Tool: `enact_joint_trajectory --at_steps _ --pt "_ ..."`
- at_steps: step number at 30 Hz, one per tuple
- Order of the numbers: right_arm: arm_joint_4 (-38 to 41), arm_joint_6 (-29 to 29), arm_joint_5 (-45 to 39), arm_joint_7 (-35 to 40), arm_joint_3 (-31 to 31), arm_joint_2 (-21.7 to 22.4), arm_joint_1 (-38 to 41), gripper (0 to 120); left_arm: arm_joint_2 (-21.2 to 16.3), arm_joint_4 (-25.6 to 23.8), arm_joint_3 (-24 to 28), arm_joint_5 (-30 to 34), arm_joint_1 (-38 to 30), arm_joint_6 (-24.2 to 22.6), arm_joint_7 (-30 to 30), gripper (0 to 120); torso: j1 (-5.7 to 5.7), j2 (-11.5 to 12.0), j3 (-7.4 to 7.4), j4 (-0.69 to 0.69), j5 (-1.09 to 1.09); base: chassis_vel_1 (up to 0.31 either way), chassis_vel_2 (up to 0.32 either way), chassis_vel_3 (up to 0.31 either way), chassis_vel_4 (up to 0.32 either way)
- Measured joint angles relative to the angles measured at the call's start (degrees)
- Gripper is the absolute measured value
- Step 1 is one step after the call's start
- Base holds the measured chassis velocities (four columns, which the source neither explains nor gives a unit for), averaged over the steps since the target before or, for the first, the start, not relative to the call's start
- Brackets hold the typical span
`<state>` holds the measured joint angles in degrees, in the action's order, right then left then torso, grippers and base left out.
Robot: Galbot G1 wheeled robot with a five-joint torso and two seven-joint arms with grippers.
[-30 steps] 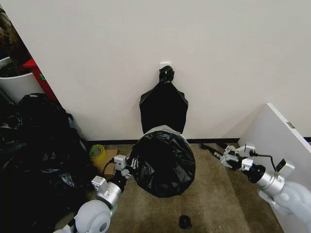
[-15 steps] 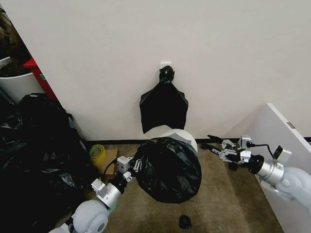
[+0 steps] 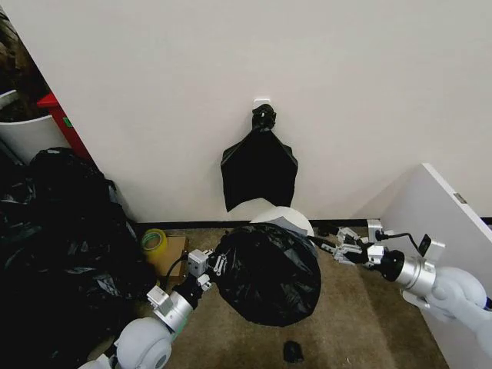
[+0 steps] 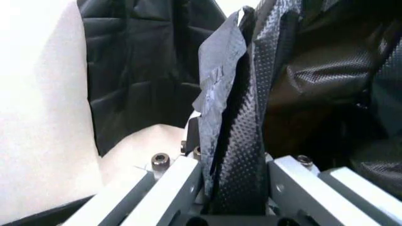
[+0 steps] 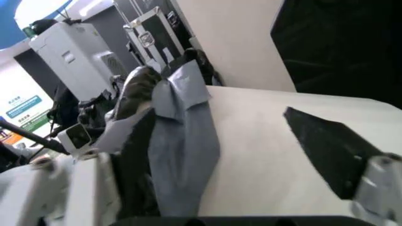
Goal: Place the garbage bag over the trash bin.
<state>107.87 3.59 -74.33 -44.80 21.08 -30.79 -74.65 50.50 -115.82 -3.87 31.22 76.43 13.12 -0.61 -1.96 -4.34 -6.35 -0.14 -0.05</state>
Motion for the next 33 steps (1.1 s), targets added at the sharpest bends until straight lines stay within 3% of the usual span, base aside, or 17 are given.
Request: enact_joint_trajectory --at_steps 4,9,19,27,33 --pt "0.73 0.04 2.07 -0.94 -0.07 -0.46 -0.11 55 -0.65 -0.20 0.01 -0.81 0.05 -0.19 -0.25 0 0.00 0.00 0.00 0.00 0.00 0.000 0.000 0.000 0.000" --pt "1.16 0.07 3.14 -0.86 -0.23 -0.78 -0.20 42 -1.11 -0.56 0.22 -1.09 -0.08 -0.34 -0.29 0 0.00 0.00 0.00 0.00 0.02 0.000 0.000 0.000 0.000" --pt "1.30 0.02 3.44 -0.21 -0.22 -0.76 -0.28 2 -0.77 -0.60 0.46 -1.76 0.18 -0.49 -0.24 0 0.00 0.00 0.00 0.00 0.01 0.000 0.000 0.000 0.000" --pt "1.07 -0.26 3.71 1.08 -0.86 -1.17 0.58 0 -0.72 -0.80 0.46 -1.85 0.28 -0.54 -0.19 0 0.00 0.00 0.00 -0.01 0.01 0.000 0.000 0.000 0.000" --pt "0.85 -0.53 4.66 6.38 -3.78 -2.26 4.07 0 -0.71 -1.03 0.87 -2.97 0.39 -0.44 0.46 0 0.00 0.00 0.00 0.00 0.00 0.000 0.000 0.000 0.000"
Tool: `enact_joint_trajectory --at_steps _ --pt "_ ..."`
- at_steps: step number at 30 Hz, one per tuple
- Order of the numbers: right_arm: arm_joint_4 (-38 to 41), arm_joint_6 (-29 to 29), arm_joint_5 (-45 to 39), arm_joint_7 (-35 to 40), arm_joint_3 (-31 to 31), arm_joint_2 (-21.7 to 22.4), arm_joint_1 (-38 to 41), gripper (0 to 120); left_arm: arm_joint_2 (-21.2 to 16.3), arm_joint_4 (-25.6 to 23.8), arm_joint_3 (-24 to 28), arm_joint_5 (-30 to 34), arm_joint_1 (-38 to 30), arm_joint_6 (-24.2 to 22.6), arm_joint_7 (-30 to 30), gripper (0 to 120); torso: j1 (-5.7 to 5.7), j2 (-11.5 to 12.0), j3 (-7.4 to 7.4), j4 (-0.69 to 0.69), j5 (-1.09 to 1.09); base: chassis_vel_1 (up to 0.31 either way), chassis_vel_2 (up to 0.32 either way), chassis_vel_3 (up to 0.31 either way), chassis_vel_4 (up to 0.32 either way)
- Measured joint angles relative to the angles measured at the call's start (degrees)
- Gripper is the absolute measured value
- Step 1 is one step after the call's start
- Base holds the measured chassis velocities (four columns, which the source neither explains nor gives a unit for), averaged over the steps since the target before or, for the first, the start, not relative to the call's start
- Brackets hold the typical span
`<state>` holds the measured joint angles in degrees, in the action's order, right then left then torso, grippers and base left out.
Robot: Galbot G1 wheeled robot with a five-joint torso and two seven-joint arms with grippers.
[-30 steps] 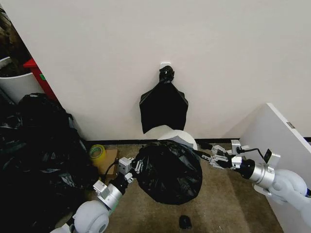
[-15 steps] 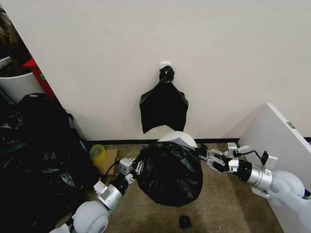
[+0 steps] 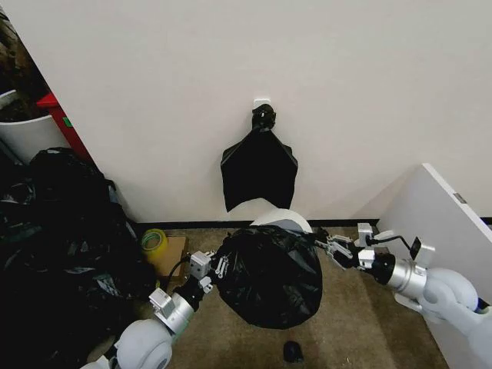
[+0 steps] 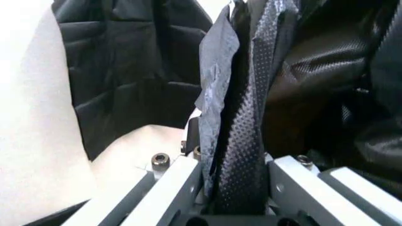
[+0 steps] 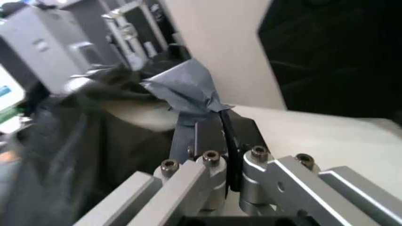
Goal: Place the garbage bag over the trash bin.
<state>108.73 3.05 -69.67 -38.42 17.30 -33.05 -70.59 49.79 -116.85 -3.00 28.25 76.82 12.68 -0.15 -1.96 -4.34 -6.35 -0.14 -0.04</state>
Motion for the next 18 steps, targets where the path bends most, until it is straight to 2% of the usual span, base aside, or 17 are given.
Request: enact_joint_trajectory --at_steps 6,9,15,18 --pt "-1.11 0.02 2.30 3.51 -2.40 -1.04 2.73 0 0.19 -0.06 0.25 -0.85 0.02 0.19 0.17 0 0.00 0.00 0.00 0.01 0.00 0.000 0.000 0.000 0.000" --pt "-3.13 0.11 6.28 6.71 -3.98 -2.28 4.04 0 0.32 -0.10 0.20 -1.55 0.13 0.42 0.16 0 0.00 0.00 0.00 0.00 0.02 0.000 0.000 0.000 0.000" --pt "-4.06 -0.36 9.69 6.47 -2.15 -2.32 1.77 0 1.03 -0.16 0.12 -0.12 -0.03 0.11 -1.48 0 0.00 0.00 0.00 0.00 0.00 0.000 0.000 0.000 0.000" --pt "-4.04 -1.07 10.24 5.68 -1.17 -2.46 1.00 7 1.55 -0.24 0.17 1.35 -0.14 -0.77 -2.38 0 0.00 0.00 0.00 0.00 -0.01 0.000 0.000 0.000 0.000"
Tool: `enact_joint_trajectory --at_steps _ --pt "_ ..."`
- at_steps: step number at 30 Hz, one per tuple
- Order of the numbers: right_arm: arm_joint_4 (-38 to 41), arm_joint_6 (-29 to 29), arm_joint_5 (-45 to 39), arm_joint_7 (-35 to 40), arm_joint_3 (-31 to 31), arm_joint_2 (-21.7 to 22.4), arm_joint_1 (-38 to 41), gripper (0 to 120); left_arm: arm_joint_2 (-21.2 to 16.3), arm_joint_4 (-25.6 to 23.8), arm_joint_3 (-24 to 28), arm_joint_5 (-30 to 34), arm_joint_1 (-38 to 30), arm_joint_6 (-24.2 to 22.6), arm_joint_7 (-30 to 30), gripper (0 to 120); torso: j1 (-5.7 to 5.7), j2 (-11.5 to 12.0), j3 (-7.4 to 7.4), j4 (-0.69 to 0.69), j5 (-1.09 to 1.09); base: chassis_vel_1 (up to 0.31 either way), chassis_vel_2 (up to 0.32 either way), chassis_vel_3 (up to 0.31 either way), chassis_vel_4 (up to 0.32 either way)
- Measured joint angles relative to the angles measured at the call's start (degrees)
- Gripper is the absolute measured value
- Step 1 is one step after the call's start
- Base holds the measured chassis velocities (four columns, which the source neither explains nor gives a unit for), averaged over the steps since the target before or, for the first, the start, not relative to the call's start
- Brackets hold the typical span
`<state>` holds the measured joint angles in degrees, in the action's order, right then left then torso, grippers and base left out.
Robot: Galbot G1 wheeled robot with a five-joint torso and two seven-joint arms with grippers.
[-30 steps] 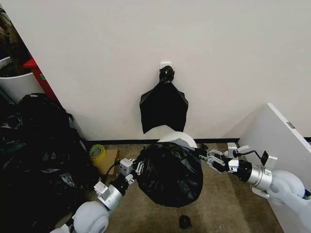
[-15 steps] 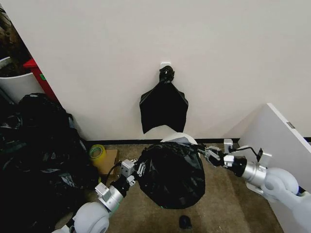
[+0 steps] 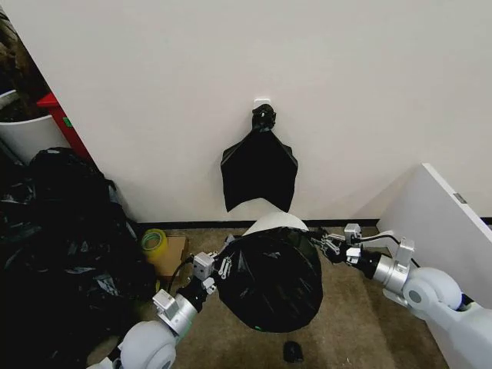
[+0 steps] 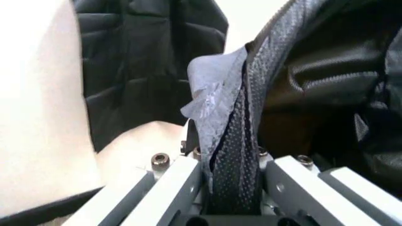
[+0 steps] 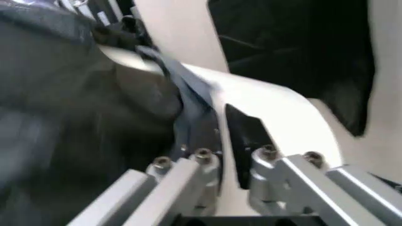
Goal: Place the garbage bag over the trash bin.
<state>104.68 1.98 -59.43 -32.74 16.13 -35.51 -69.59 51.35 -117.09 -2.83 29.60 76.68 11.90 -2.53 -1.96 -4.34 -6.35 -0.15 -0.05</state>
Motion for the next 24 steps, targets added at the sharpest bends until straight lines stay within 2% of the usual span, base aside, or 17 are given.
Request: enact_joint_trajectory --at_steps 3,4,6,7,9,11,13,17,18,21,23,24 --pt "0.22 -1.35 0.55 -0.48 1.71 -0.33 -1.23 18 0.37 -0.19 -0.10 1.75 -0.12 -1.07 -1.11 0 0.00 0.00 0.00 0.00 0.02 0.000 0.000 0.000 0.000" --pt "0.22 -1.35 0.55 -0.48 1.71 -0.33 -1.23 18 0.37 -0.19 -0.10 1.75 -0.12 -1.07 -1.11 0 0.00 0.00 0.00 0.00 0.02 0.000 0.000 0.000 0.000" --pt "0.32 -1.88 0.78 -2.17 3.01 -0.38 -2.21 30 0.37 -0.27 -0.17 1.94 -0.09 -1.26 -1.20 0 0.00 0.00 0.00 0.00 0.02 0.000 0.000 0.000 0.000" --pt "0.32 -1.88 0.78 -2.17 3.01 -0.38 -2.21 30 0.37 -0.27 -0.17 1.94 -0.09 -1.26 -1.20 0 0.00 0.00 0.00 0.00 0.02 0.000 0.000 0.000 0.000" --pt "0.21 -2.22 0.86 -4.23 4.12 -0.72 -3.07 38 0.16 -0.47 -0.24 1.60 -0.03 -1.35 -1.09 0 0.00 0.00 0.00 0.00 0.02 0.000 0.000 0.000 0.000" --pt "0.70 -2.22 -0.89 -3.73 5.03 -1.61 -3.50 50 -0.02 -0.49 -0.48 1.16 0.09 -1.38 -0.89 0 0.00 0.00 0.00 0.00 0.02 0.000 0.000 0.000 0.000" --pt "0.78 -2.22 -1.39 -3.45 5.31 -1.81 -3.53 53 -0.05 -0.49 -0.54 1.05 0.14 -1.38 -0.85 0 0.00 0.00 0.00 0.01 0.02 0.000 0.000 0.000 0.000" --pt "0.87 -2.29 -1.92 -1.63 5.92 -2.30 -4.05 70 -0.17 -0.49 -0.69 0.12 0.55 -1.23 -0.52 0 0.00 0.00 0.00 0.00 0.02 0.000 0.000 0.000 0.000" --pt "0.87 -2.29 -1.92 -1.63 5.92 -2.30 -4.05 70 -0.17 -0.49 -0.69 0.12 0.55 -1.23 -0.52 0 0.00 0.00 0.00 0.00 0.02 0.000 0.000 0.000 0.000" --pt "1.66 -2.26 -3.98 -0.38 6.30 -2.85 -4.46 85 -0.18 -0.52 -0.79 -0.39 0.78 -1.16 -0.44 0 0.00 0.00 0.00 0.00 0.01 0.000 0.000 0.000 0.000" --pt "1.91 -2.26 -4.46 0.11 6.35 -2.94 -4.49 86 -0.18 -0.52 -0.80 -0.39 0.82 -1.16 -0.46 0 0.00 0.00 0.00 0.00 0.02 0.000 0.000 0.000 0.000" --pt "2.71 -2.25 -6.12 2.13 6.59 -3.15 -4.58 96 -0.13 -0.47 -0.82 -0.39 0.88 -1.16 -0.72 0 0.00 0.00 0.00 0.01 0.02 0.000 0.000 0.000 0.000"
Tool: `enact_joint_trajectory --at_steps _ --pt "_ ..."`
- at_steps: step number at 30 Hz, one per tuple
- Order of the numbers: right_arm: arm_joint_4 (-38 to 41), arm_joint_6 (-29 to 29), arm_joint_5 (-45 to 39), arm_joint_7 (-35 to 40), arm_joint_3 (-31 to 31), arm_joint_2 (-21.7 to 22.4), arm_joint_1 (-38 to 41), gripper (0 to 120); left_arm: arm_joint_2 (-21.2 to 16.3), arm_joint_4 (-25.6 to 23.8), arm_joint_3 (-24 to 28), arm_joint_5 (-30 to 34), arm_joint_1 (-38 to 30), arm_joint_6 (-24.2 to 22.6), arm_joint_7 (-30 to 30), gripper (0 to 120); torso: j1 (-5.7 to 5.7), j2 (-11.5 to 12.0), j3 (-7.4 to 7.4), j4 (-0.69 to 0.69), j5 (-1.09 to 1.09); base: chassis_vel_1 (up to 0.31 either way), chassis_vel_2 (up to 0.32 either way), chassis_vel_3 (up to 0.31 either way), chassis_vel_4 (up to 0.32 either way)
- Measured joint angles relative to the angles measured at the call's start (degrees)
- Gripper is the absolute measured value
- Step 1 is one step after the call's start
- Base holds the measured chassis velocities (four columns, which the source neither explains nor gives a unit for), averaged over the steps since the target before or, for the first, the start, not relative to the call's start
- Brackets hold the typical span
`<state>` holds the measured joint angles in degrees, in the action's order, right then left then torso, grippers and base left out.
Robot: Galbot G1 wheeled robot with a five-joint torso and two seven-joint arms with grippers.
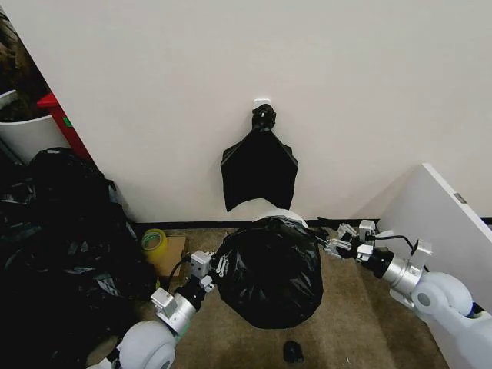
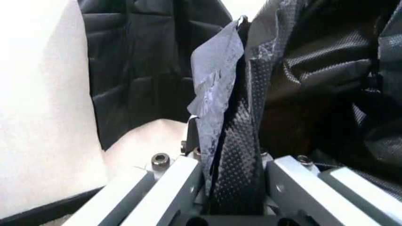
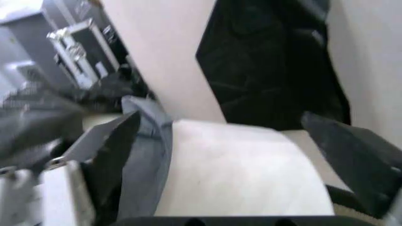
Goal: Place the garbage bag over the trash bin.
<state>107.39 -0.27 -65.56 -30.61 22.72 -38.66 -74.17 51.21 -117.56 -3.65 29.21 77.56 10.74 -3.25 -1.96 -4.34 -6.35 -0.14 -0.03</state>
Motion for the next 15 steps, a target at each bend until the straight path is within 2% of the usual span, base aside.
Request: enact_joint_trajectory --at_steps 5,8,9,11,12,13,15 --pt "1.04 -0.02 -1.51 1.87 2.08 -0.34 -1.01 100 0.59 0.31 0.05 1.50 -0.01 -1.57 -2.38 0 0.00 0.00 0.00 0.00 0.00 0.000 0.000 0.000 0.000" --pt "5.63 -0.46 0.54 11.48 3.89 -1.68 -3.41 100 2.46 0.16 0.54 5.50 -0.77 -6.81 -10.17 0 0.00 0.00 0.00 -0.01 -0.02 0.000 0.000 0.000 0.000" --pt "5.63 -0.46 0.54 11.48 3.89 -1.68 -3.41 100 2.46 0.16 0.54 5.50 -0.77 -6.81 -10.17 0 0.00 0.00 0.00 -0.01 -0.02 0.000 0.000 0.000 0.000" --pt "10.56 0.85 5.49 23.84 3.86 -3.55 -4.84 100 4.12 1.71 0.53 7.17 -1.95 -8.36 -14.13 0 0.00 0.00 0.00 0.00 0.02 0.000 0.000 0.000 0.000" --pt "10.56 0.85 5.49 23.84 3.86 -3.55 -4.84 100 4.12 1.71 0.53 7.17 -1.95 -8.36 -14.13 0 0.00 0.00 0.00 0.00 0.02 0.000 0.000 0.000 0.000" --pt "13.89 2.75 8.65 30.52 3.27 -4.77 -5.69 100 4.97 2.76 0.63 7.74 -2.50 -8.66 -15.77 0 0.00 0.00 0.00 -0.01 -0.03 0.000 0.000 0.000 0.000" --pt "20.34 8.19 11.89 38.53 1.95 -6.83 -6.79 94 5.86 3.22 1.01 9.63 -3.18 -9.33 -17.87 0 0.00 0.00 0.00 0.00 0.01 0.000 0.000 0.000 0.000"
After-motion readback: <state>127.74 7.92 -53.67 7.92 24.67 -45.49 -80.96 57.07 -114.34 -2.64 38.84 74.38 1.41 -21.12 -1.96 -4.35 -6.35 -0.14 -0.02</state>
